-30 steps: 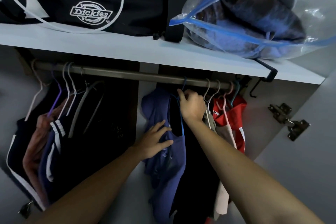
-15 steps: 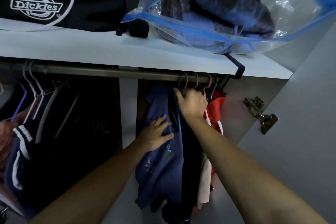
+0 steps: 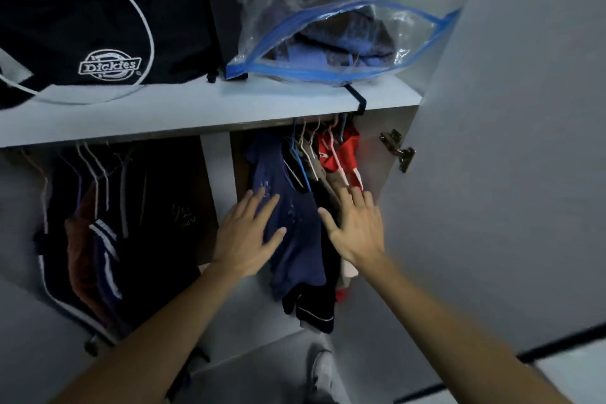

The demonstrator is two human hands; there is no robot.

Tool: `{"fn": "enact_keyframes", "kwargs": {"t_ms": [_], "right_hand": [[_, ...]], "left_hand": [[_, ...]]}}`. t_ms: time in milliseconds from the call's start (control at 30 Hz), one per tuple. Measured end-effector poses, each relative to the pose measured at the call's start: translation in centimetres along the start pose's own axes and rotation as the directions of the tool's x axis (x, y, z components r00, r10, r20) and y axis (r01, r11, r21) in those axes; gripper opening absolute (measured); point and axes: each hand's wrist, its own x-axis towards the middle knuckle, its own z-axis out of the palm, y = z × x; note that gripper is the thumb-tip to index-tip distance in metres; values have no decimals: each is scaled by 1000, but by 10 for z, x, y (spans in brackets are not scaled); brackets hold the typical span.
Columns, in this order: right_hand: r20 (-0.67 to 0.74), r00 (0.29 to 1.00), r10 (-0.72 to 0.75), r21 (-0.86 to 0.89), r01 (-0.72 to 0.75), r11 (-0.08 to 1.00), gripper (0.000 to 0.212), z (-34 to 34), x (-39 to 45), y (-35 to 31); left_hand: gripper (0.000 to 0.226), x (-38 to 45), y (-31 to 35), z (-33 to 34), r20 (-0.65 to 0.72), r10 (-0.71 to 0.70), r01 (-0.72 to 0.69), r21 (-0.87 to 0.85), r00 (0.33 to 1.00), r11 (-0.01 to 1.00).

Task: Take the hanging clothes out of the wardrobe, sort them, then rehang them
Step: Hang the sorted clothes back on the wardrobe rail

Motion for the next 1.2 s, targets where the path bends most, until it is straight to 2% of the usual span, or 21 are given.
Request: {"fn": "enact_keyframes", "kwargs": {"t_ms": [67, 200, 367, 467, 600, 700, 800, 900, 1067, 1200], "right_hand": [[-8, 1000, 15, 19, -15, 1000, 57, -22, -48, 2], [-17, 997, 72, 61, -71, 996, 57, -60, -151, 18], [-84, 966, 243, 90, -236, 968, 49, -102, -285, 69], [-134, 911, 391, 103, -380, 919, 48, -126, -377, 122], [-172, 810, 561, 104, -551, 828, 54, -163, -457, 176], [-211, 734, 646, 72, -647, 759, 58, -201, -517, 224], [-256, 647, 718, 64, -730, 680, 60, -240, -576, 270], [-306, 529, 792, 84, -813, 576, 61, -273, -641, 313], [-400, 267, 877, 129, -931, 343, 62, -317, -758, 361], [-454, 52, 890, 160, -977, 139, 62, -337, -840, 395]], "left_hand": [[74, -21, 24, -15, -15, 88, -88, 6, 996, 996], [72, -60, 90, -27, 7, 258, -256, -89, 966, 962], [65, -119, 193, -24, 28, 433, -420, -193, 901, 887], [61, -168, 266, -9, 70, 527, -502, -218, 847, 837], [59, -202, 357, 8, 66, 686, -651, -262, 725, 713], [64, -222, 444, 21, 100, 743, -681, -332, 662, 652], [68, -240, 534, 28, 103, 795, -719, -371, 597, 588], [68, -262, 625, 39, 104, 865, -768, -416, 491, 486], [68, -315, 765, 66, 87, 962, -827, -495, 259, 267], [67, -355, 869, 102, 80, 995, -832, -546, 66, 99]]}}
